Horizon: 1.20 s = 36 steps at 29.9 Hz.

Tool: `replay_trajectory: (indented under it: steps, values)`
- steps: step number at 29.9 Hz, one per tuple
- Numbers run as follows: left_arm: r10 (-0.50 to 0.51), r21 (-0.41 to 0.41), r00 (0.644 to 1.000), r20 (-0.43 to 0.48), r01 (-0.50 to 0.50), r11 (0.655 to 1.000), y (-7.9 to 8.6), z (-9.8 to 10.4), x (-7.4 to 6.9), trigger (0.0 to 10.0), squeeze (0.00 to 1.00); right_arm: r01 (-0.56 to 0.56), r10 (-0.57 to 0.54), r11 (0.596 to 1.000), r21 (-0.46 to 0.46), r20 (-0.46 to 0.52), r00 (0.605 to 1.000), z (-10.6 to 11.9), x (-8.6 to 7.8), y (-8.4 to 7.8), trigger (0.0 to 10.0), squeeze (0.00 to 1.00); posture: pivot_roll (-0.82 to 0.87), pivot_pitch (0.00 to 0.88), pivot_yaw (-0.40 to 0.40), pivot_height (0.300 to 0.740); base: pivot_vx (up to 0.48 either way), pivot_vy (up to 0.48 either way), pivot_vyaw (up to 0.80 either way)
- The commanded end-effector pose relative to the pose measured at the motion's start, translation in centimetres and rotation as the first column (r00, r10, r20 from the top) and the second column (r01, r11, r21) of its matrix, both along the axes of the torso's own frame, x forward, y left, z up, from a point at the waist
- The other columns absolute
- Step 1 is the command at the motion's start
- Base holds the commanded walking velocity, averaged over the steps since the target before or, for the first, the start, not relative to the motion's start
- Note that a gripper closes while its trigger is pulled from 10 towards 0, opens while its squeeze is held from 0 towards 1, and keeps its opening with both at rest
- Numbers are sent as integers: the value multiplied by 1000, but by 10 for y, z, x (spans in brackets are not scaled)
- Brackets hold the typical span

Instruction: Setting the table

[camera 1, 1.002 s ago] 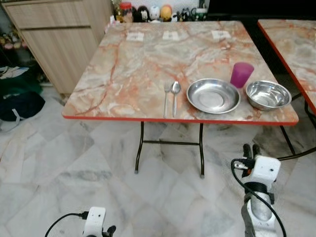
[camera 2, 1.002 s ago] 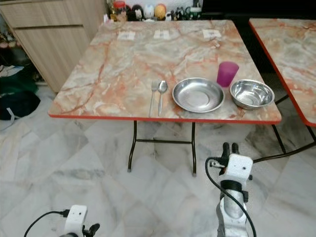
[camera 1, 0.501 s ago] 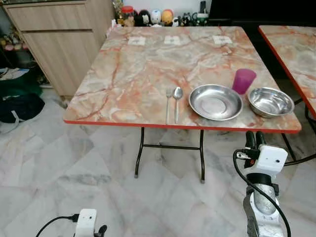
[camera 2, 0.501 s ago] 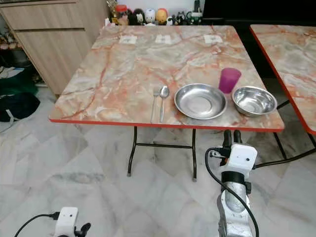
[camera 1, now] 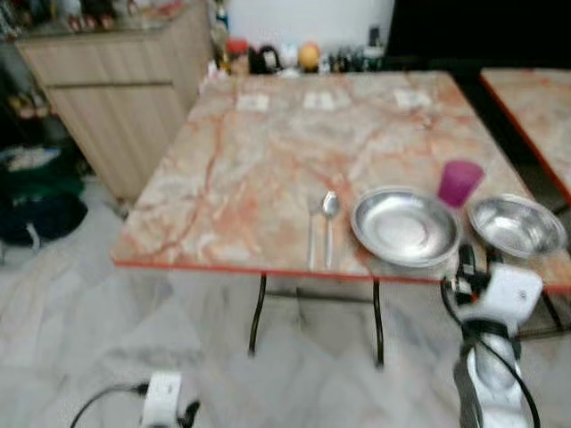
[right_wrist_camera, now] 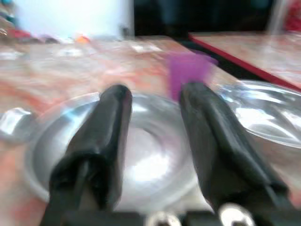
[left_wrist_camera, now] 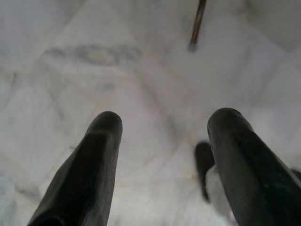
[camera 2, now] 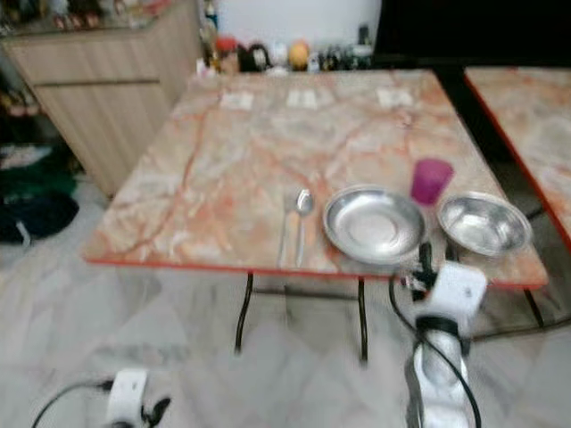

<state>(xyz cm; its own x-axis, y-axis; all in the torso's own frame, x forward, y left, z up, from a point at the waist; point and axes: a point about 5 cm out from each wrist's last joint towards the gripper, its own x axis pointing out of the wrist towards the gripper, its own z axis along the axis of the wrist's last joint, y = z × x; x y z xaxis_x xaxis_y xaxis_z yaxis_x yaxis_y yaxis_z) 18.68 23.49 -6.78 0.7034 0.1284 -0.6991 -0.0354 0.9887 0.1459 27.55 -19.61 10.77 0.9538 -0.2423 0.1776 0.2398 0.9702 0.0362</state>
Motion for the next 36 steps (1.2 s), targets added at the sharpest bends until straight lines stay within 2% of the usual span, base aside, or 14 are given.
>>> replay_trajectory:
  steps: [1,4,5,6,7,12,13,14,20,21,24,28,33,36]
  values:
    - [2,-27,1000,-5,-2,1000,-7,-2,0,10000,0,44,-44,999,-4,-30,999,-3,-4,-12,10000,0,-126,71,22,740,0,0,0]
    - [-5,-31,1000,3,5,1000,-9,-1,3,10000,0,51,-50,998,21,-23,998,0,-3,-15,10000,0,-123,84,19,740,0,0,0]
    - [-5,-31,1000,5,5,1000,-9,0,4,10000,0,58,-57,998,29,-25,998,0,-3,-16,10000,169,-123,86,20,740,0,0,0]
    - [-4,-31,1000,7,4,1000,-9,0,4,10000,0,70,-69,997,37,-34,997,0,-2,-17,10000,694,-123,87,19,740,0,0,0]
    - [-2,-32,1000,8,3,999,-9,0,3,10000,0,76,-75,996,48,-33,997,1,-2,-18,10000,1000,-122,89,18,740,0,0,0]
    - [2,-34,1000,6,-2,999,-9,-2,1,10000,0,130,-126,988,80,-51,991,1,-2,-23,10000,1000,-118,98,16,740,0,0,0]
    - [4,-35,1000,5,-4,999,-9,-2,0,10000,0,137,-133,987,83,-55,990,1,-2,-24,10000,388,-118,99,17,740,0,0,0]
    - [6,-35,1000,3,-6,999,-9,-2,0,10000,0,141,-136,986,87,-59,989,1,-2,-25,10000,0,-120,101,16,740,0,0,0]
    - [8,-37,1000,0,-8,999,-10,-3,-2,10000,0,168,-156,979,117,-105,982,-7,-4,-31,10000,0,-119,106,15,740,0,0,0]
    - [9,-39,1000,1,-9,999,-10,-3,-1,10000,0,197,-176,966,166,-132,975,-11,-5,-34,10000,0,-117,111,16,740,0,0,0]
    - [9,-40,1000,3,-9,999,-10,-3,-1,10000,0,217,-188,950,225,-146,971,-12,-5,-37,10000,0,-120,115,17,740,0,0,-523]
    - [7,-40,1000,3,-7,999,-11,-3,-1,10000,0,216,-188,951,220,-142,972,-12,-5,-37,10000,0,-118,117,19,740,0,0,-702]
    - [4,-39,1000,-1,-4,999,-11,-3,-2,10000,0,196,-150,947,253,-188,971,-17,1,-33,10000,0,-115,120,20,740,0,0,0]
    - [3,-38,1000,-5,-3,999,-11,-4,-3,10000,0,171,-111,933,317,-197,974,-16,9,-29,10000,0,-116,122,22,740,0,0,0]
